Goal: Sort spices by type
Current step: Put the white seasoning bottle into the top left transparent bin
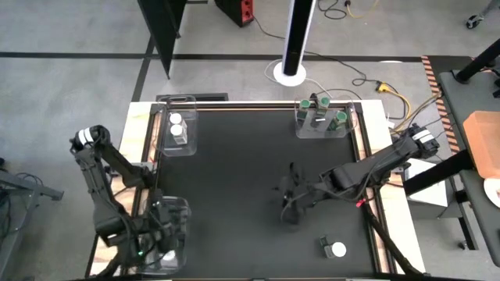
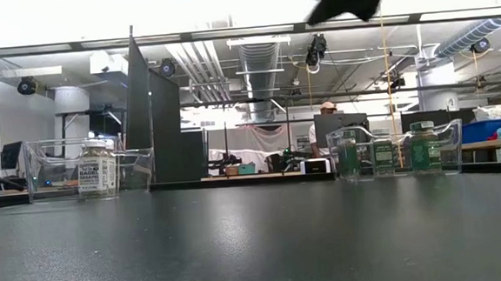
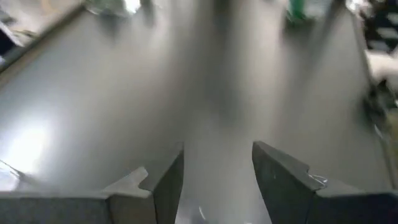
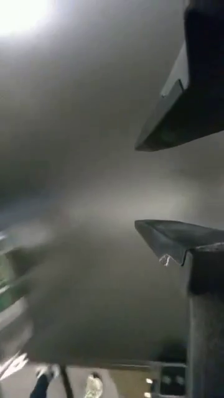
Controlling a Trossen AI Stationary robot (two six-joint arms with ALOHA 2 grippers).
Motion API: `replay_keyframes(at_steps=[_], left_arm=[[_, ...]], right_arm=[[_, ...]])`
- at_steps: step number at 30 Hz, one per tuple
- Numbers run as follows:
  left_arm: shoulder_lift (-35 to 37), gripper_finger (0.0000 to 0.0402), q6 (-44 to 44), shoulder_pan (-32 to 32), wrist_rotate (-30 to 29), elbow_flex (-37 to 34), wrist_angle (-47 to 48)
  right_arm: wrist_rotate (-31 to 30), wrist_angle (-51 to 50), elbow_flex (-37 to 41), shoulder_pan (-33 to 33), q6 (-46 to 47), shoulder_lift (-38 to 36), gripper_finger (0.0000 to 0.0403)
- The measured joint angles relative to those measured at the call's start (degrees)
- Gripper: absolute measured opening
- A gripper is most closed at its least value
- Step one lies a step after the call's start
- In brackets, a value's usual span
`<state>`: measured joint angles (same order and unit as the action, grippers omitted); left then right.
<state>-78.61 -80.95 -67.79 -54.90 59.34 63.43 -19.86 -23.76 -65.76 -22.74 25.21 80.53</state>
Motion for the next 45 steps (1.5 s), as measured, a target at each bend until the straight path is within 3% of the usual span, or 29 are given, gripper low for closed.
replay_keyframes(at_steps=[5, 11, 15, 17, 21, 29, 34, 37, 40, 45], left_arm=[[0.00, 0.0173, 8.26, 7.16, -1.92, 0.76, -1.04], [0.00, 0.0173, 22.56, 13.31, -2.31, 3.46, -2.77], [0.00, 0.0173, 25.45, 14.47, -4.93, 4.61, -2.83], [0.00, 0.0173, 26.07, 14.44, -6.43, 4.62, -2.81], [0.00, 0.0173, 26.44, 14.44, -7.71, 4.56, -2.93], [0.00, 0.0173, 26.30, 14.78, -9.20, 4.49, -4.23], [0.00, 0.0173, 26.45, 15.07, -9.72, 4.49, -4.32], [0.00, 0.0173, 26.66, 15.55, -9.81, 4.49, -4.32], [0.00, 0.0173, 26.65, 15.84, -10.47, 4.49, -4.32], [0.00, 0.0173, 26.82, 15.93, -10.51, 4.45, -4.36]], right_arm=[[5.72, -19.19, -4.64, -0.02, 17.09, 0.11, 0.0171], [21.51, -32.01, -5.19, -1.52, 30.50, 0.11, 0.0162], [32.56, -35.15, -5.19, -3.99, 28.24, 0.11, 0.0166], [34.63, -37.07, -5.19, -6.46, 26.43, 0.06, 0.0164], [34.90, -39.78, -5.19, -11.48, 29.28, -0.22, 0.0139], [34.86, -41.02, -7.02, -18.93, 52.20, -0.23, 0.0090], [30.20, -41.03, -11.93, -20.20, 59.65, -0.15, 0.0109], [21.40, -40.37, -15.76, -18.67, 60.32, -0.02, 0.0131], [13.54, -38.61, -19.48, -16.70, 54.89, 1.51, 0.0151], [17.89, -44.65, -22.39, -16.83, 61.48, 4.70, 0.0168]])
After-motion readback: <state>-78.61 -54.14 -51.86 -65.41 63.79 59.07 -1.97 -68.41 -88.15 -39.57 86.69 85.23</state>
